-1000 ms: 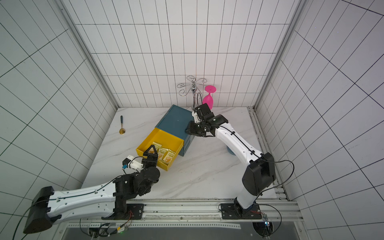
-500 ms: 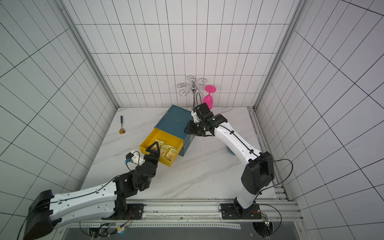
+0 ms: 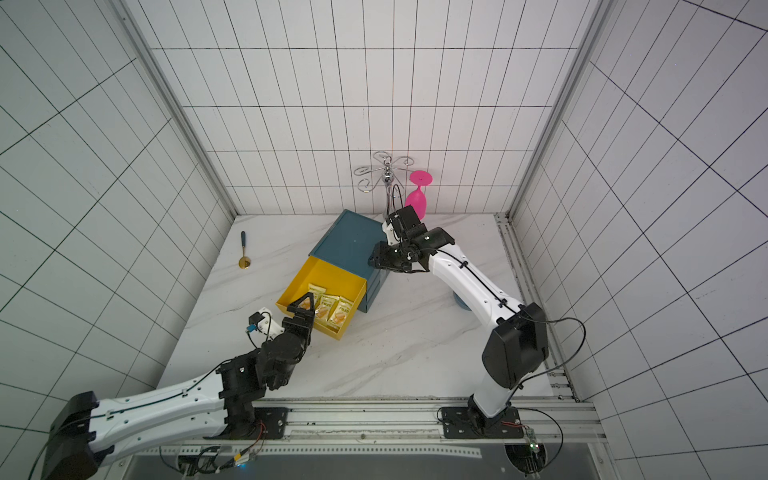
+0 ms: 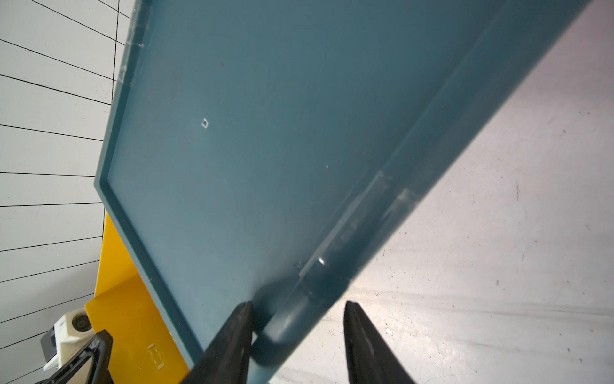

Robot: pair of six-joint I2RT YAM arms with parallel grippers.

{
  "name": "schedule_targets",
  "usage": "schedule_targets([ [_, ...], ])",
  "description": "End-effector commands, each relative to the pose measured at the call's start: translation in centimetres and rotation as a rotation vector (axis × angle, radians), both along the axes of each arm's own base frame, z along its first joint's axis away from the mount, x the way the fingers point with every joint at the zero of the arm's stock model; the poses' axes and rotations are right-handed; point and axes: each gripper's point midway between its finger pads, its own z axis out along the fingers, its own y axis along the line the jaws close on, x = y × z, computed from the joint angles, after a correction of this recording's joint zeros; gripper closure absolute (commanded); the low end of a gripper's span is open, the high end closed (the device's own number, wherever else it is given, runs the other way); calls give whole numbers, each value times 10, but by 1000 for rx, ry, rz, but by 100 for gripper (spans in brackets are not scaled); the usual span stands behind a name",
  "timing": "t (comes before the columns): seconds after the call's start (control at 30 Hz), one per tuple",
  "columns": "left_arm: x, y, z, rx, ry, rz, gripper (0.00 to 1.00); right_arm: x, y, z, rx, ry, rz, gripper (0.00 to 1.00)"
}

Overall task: Take the cookies out of the drawer
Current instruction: Adjust the drawer in the storage box.

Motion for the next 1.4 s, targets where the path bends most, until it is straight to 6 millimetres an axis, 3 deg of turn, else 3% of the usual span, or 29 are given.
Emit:
schedule_targets([
  [0.0, 2, -3, 3, -18, -24, -9, 2, -21, -15, -29, -121, 111, 23, 53],
  [0.67, 8, -13, 28, -146, -138, -117, 2, -20, -11, -21, -99, 98, 37, 48],
  [1.37, 2, -2, -9, -105, -44, -164, 2, -20, -12, -17, -100, 85, 39, 45],
])
